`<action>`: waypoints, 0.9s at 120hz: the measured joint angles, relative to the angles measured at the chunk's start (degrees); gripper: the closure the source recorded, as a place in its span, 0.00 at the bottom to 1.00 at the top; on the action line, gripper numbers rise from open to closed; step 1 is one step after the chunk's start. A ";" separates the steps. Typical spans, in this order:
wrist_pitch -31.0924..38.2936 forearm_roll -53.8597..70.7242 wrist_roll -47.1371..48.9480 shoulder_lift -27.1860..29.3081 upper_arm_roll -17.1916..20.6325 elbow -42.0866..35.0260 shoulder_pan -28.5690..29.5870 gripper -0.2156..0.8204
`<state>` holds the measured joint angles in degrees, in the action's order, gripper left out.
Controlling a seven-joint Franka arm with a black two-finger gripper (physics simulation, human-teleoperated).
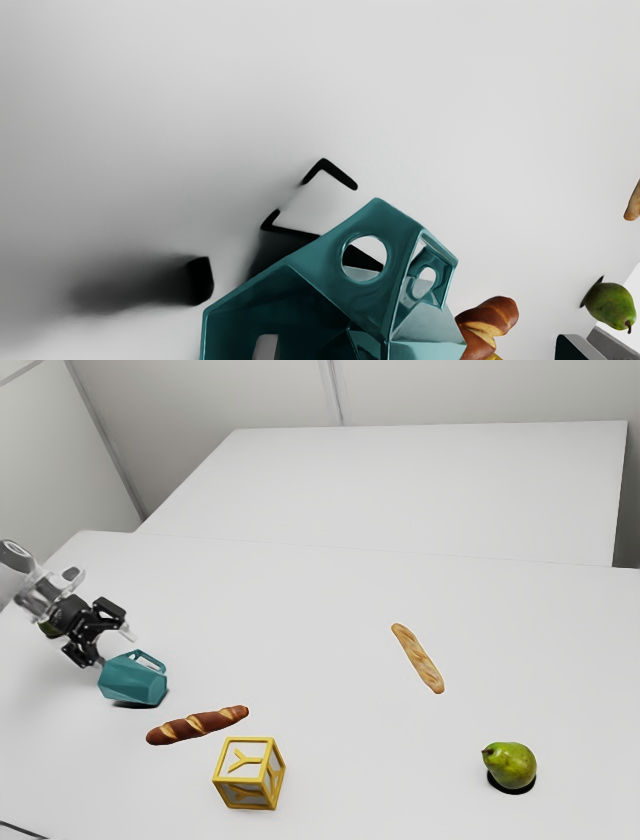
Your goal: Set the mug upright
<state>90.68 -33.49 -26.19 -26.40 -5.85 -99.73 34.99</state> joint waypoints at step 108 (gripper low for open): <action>-0.09 -1.11 4.08 1.68 1.98 0.30 -1.15 0.96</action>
<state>90.59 -34.60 -22.11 -24.72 -3.87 -99.43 33.84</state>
